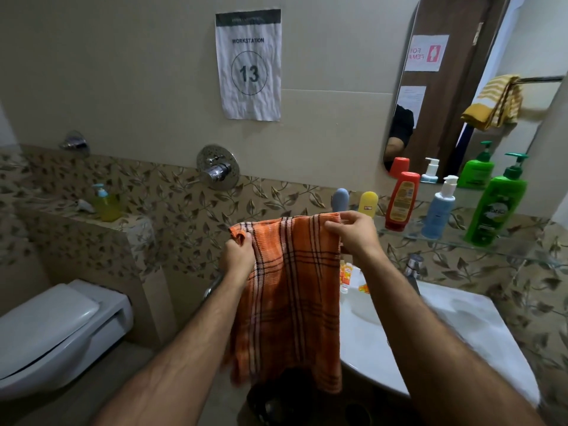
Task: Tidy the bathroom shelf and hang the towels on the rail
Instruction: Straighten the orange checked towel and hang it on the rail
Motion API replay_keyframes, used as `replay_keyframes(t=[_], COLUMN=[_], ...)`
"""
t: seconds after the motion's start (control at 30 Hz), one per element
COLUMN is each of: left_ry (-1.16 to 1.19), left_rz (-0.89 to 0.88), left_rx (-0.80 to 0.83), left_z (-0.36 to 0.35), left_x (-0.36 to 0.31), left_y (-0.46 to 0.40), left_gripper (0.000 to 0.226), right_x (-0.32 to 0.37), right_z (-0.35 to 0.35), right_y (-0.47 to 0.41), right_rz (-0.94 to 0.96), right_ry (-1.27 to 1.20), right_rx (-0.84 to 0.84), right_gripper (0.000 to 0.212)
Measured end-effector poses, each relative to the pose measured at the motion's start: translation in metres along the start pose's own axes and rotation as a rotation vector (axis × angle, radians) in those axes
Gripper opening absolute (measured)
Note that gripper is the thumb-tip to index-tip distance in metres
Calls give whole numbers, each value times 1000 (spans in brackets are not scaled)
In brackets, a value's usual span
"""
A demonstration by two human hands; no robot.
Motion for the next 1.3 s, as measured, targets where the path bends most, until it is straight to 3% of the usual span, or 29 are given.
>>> replay_keyframes(t=[0.2,0.37,0.47,0.73,0.83,0.9,1.0,1.07,1.13,1.2,1.27,1.3], left_ry=[-33,-2,-29,334,395,350,297,356,415,436,463,493], left_rz=[-40,-85,-106,20,-5,-39,-128,-71,-43,-74,-88,-85], left_rx=[-12,64,116,358,474,543,481,433,432,469,536,575], left_z=[-18,-38,-44,-53,-51,-49,-39,-37,-36,-34,-33,-34], left_x=[-26,-43,-48,-51,-57,-56,-62,-62,-64,-71,-77,-81], left_y=[12,23,29,28,32,33,32,27,24,23,25,25], left_gripper=[47,40,36,48,67,83,55,49,53,49,48,49], right_x=[22,33,34,36,44,46,40,39,34,25,17,12], right_z=[-27,-49,-53,-58,-60,-59,-59,-52,-36,-9,13,19], right_y=[7,6,4,4,7,7,11,12,8,1,-4,-7], right_rz=[102,217,260,270,296,208,-33,-38,62,156,184,158], right_ry=[9,131,211,207,215,67,-434,-543,-512,-366,-169,-108], right_rx=[56,51,38,84,112,188,354,384,237,-27,-171,-128], right_gripper=[28,12,15,11,16,27,32,31,30,37,68,87])
Point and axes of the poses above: each hand's wrist, its own y-axis away from the middle knuckle, its own z-axis out of the back of the hand, x = y × z, the point moved 5 cm from there along -y, towards the middle knuckle, and after that the axes turned 5 degrees about x, right-handed, at the moved point
